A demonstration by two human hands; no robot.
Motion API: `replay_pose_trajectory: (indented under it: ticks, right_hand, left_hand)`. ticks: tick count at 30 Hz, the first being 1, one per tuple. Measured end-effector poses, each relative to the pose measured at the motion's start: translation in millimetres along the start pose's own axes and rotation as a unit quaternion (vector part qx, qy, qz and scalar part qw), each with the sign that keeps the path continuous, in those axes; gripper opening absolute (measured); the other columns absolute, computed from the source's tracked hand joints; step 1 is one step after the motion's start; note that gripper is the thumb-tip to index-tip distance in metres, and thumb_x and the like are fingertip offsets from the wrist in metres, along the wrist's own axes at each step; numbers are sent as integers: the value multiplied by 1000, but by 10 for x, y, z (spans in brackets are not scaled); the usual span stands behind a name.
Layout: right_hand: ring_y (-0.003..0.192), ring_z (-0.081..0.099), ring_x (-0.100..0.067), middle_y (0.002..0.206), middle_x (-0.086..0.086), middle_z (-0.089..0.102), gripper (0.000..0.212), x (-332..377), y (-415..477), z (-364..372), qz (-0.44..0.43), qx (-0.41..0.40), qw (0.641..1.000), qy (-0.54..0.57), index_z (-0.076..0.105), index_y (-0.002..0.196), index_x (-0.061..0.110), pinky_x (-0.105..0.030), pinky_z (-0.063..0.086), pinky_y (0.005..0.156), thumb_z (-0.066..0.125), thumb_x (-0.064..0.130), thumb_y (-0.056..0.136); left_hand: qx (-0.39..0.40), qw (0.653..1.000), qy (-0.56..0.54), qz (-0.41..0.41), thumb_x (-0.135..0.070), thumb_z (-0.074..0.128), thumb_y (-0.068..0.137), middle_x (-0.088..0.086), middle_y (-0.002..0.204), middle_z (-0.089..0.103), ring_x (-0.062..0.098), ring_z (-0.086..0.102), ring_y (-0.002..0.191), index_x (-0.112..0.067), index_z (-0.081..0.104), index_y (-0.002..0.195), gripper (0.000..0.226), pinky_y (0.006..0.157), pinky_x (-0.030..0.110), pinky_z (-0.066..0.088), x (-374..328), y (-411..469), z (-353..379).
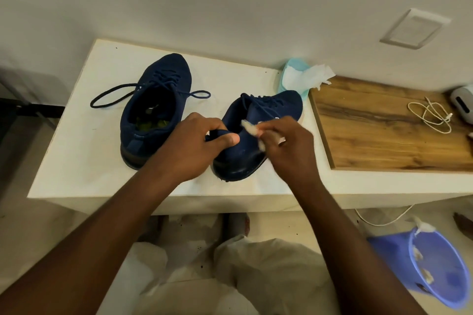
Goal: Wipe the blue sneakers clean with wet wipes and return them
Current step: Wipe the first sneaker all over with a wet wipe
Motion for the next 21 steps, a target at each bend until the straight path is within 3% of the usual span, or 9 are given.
replay_pose_trajectory:
  ticks: [3,6,9,12,15,18,21]
  right_hand:
    - [84,59,2,95,6,68,11,-313,85,-107,114,-74,991,-1,74,93,24,-13,48,75,68,17,90]
    - [84,63,-5,93,7,70,13,-463,78,-99,169,-79,982,8,75,90,24,-31,55,77,65,16,88]
    - [84,65,-5,90,11,70,18,-293,21,-23,110,-36,992,41,73,88,25,-23,52,72,65,9,87]
    - [87,65,-9,91,9,70,17,-21,-72,33,-3,91,992,89,75,91,19,-20,52,73,70,5,84]
    - [87,66,-11,92,6,71,21,18,-87,5,-36,184,976,114,76,92,16,-22,53,74,73,0,79]
    - [86,62,-5,91,6,68,15,-277,26,-79,44,47,997,36,73,88,20,-11,45,73,69,6,86]
    - [90,64,-11,96,3,69,16,-575,87,-105,173,-40,984,-20,73,94,21,-6,39,69,64,9,88]
  left_hand:
    - [12,998,59,2,-50,69,87,0,96,56,10,60,73,-30,72,81,21,65,25,43,-67,-95,-26]
    - [21,988,155,-18,-49,71,86,-3,116,47,12,58,97,-28,73,94,22,84,31,49,-176,-237,-56]
    - [-19,976,218,-6,-56,70,83,-7,126,47,15,45,118,-33,70,104,31,94,37,48,-260,-298,-46]
    - [-88,976,185,66,-59,69,81,-5,127,50,19,45,117,-31,63,119,48,95,40,46,-344,-262,64]
    - [-81,975,190,84,-53,68,87,-2,140,48,21,44,125,-30,51,138,58,102,43,40,-338,-198,221]
    - [-65,965,242,82,-46,65,91,-4,143,43,22,43,128,-34,52,141,53,103,43,36,-247,-147,298]
    - [-73,964,245,71,-45,67,90,-7,132,49,20,43,122,-35,59,134,46,99,40,35,-202,-127,293]
Point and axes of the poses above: each hand's wrist, its own y-axis towards the middle knuckle, its own z-axis out of the palm, x = y × z, the point moved 1 cm from there along y, towards the middle knuckle
